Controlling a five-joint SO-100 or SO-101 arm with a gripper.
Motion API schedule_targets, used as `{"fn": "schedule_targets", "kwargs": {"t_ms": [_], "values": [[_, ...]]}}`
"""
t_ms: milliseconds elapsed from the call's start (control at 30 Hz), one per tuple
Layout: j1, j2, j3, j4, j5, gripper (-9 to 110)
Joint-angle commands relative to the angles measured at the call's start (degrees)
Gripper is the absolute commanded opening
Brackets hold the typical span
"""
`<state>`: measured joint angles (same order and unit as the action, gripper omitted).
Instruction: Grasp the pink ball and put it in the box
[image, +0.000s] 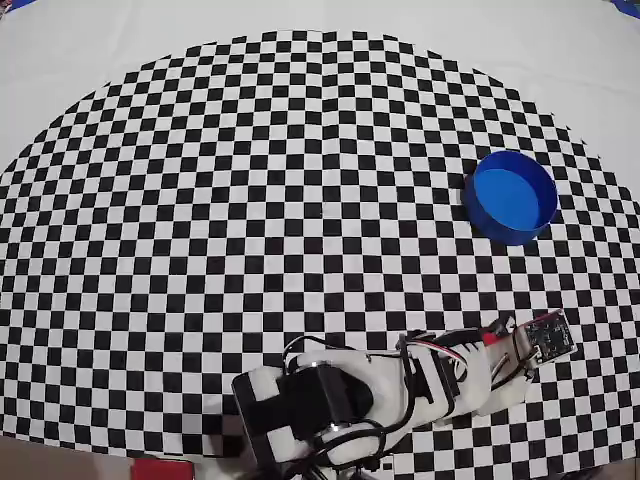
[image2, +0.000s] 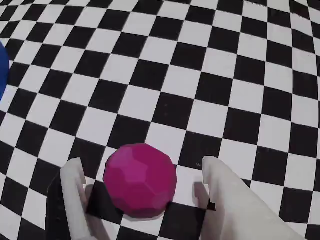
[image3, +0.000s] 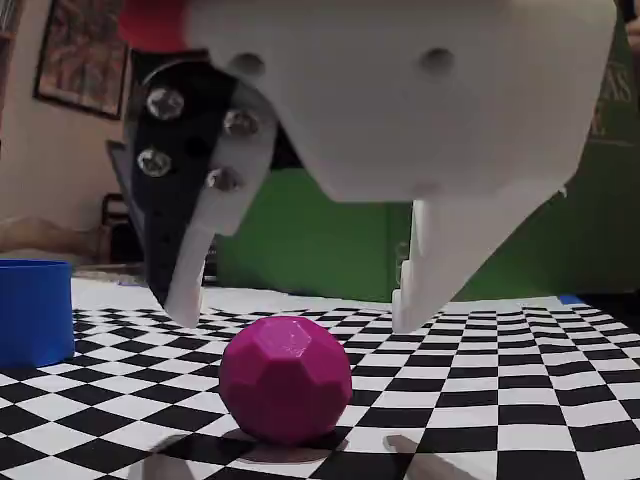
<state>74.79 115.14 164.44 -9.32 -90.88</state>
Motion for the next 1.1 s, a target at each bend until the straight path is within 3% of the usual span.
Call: {"fn": "schedule_targets", "kwargs": {"t_ms": [0,1067], "values": [[-0.3,-0.1,-2.0,-1.1,-0.4,27],[-1.1,-7.8,-6.3,-1.8,-0.4,27]]}}
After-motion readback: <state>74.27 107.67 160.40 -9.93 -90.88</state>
